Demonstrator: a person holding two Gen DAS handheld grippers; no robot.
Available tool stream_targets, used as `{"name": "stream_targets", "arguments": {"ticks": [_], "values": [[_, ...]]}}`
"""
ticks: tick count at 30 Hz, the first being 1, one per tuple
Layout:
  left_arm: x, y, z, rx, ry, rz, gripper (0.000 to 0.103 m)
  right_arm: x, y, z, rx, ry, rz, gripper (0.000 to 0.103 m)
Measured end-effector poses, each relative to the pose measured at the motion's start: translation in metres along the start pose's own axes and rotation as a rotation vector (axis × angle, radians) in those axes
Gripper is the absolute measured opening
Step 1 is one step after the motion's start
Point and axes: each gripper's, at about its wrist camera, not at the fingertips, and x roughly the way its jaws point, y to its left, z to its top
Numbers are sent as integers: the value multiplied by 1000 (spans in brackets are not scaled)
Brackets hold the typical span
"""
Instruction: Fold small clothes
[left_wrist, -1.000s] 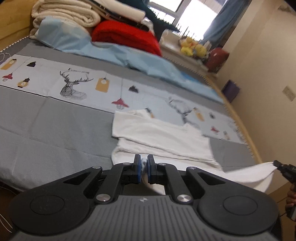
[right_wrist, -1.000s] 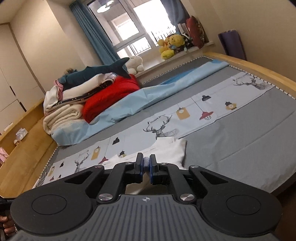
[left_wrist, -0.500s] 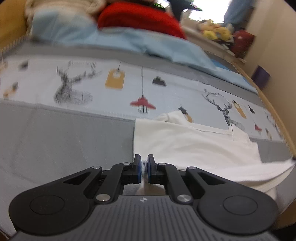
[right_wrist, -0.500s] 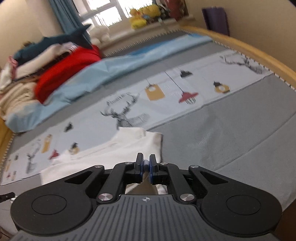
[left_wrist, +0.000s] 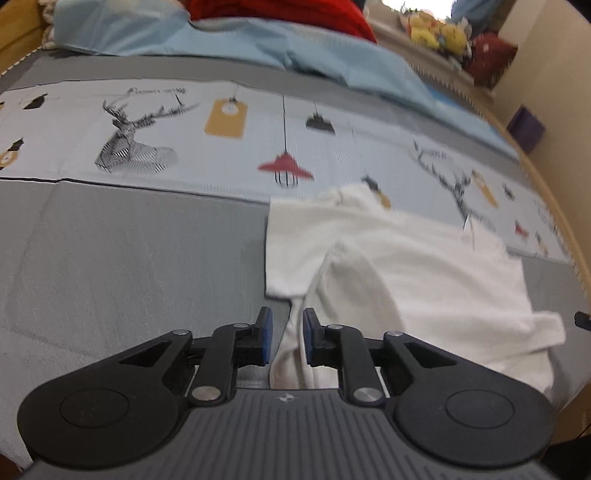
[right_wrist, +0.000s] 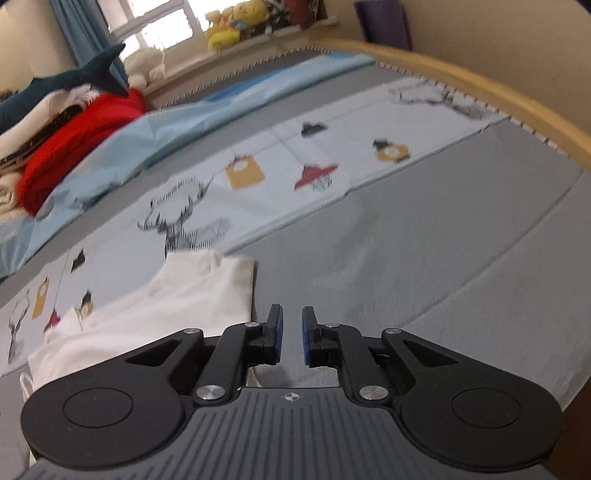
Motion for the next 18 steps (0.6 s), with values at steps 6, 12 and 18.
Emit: {"name": "stream_targets", "arguments": {"ticks": [6, 12, 18], "values": [[16, -13, 2, 39, 16, 12, 36, 19, 10, -12, -48, 140, 83, 25], [34, -17, 14, 26, 26, 35, 42, 23, 14, -8, 2, 148, 123, 29], [55, -33, 23, 62, 45, 28, 49, 31, 21, -3, 23, 178, 182, 30]]}}
